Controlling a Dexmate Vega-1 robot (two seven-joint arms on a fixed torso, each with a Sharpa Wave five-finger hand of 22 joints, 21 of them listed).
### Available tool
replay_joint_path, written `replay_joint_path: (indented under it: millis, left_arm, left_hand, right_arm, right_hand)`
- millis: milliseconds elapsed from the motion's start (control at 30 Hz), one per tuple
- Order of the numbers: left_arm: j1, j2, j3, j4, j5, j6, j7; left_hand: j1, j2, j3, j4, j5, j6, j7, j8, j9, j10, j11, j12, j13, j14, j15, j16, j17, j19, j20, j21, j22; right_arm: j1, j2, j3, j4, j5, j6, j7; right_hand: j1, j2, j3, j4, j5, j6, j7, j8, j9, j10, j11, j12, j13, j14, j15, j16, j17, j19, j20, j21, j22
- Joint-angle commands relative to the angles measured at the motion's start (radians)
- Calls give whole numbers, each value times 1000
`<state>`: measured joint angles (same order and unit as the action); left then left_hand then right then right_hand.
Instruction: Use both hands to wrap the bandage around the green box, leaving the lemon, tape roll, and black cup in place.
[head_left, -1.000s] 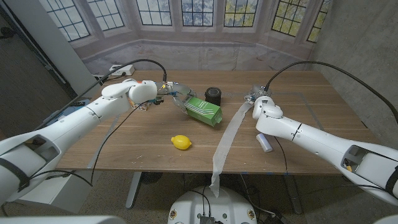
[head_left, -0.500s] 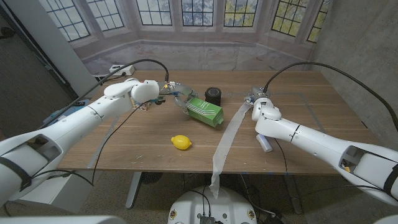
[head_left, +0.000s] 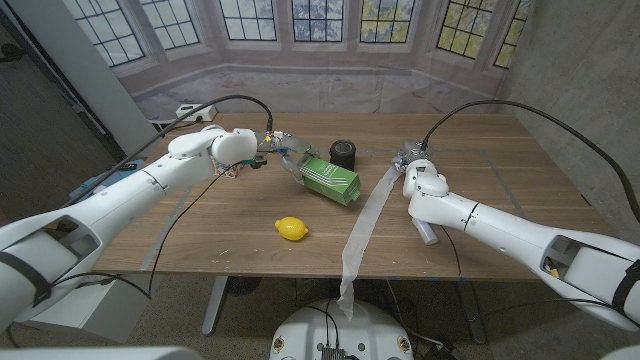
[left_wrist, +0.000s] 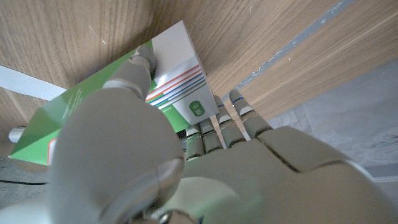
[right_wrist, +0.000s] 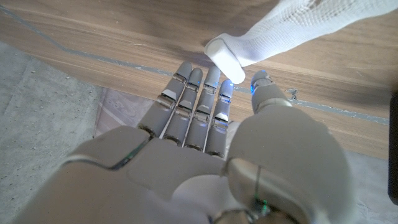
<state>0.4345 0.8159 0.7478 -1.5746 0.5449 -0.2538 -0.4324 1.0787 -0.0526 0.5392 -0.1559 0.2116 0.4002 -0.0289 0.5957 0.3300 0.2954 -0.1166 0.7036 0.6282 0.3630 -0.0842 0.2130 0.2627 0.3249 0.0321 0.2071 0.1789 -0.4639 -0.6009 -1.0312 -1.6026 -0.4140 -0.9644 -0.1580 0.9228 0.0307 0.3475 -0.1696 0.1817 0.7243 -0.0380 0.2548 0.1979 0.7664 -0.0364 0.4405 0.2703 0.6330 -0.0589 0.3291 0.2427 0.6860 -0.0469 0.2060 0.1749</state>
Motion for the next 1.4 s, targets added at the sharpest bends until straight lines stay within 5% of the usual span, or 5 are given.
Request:
replay_joint_path:
  millis: [33, 1400]
  left_arm:
    - [4, 1, 1, 6, -6, -9, 0]
    - [-20, -28, 25, 36, -10, -40, -19]
  left_hand:
    - [-2, 38, 13, 1, 9, 76, -16, 79, 1, 45, -39, 5, 3, 6, 1, -2, 3, 2, -4, -1, 2]
    - [-5, 42, 13, 2, 10, 85, -21, 107, -7, 57, -46, 6, 11, 15, -5, -3, 7, 0, -5, -2, 2]
  right_arm:
    - [2, 15, -15, 34, -36, 9, -9]
    - [-58, 33, 19, 95, -88, 58, -103]
  right_hand:
    - [22, 0, -6, -2, 6, 17, -4, 4, 4, 31, 1, 21, 11, 16, -119, 10, 10, 15, -6, 7, 2]
    - [158, 6, -7, -9, 12, 161, -47, 19, 10, 161, -59, 145, 83, 140, -170, 75, 68, 76, -47, 24, 5]
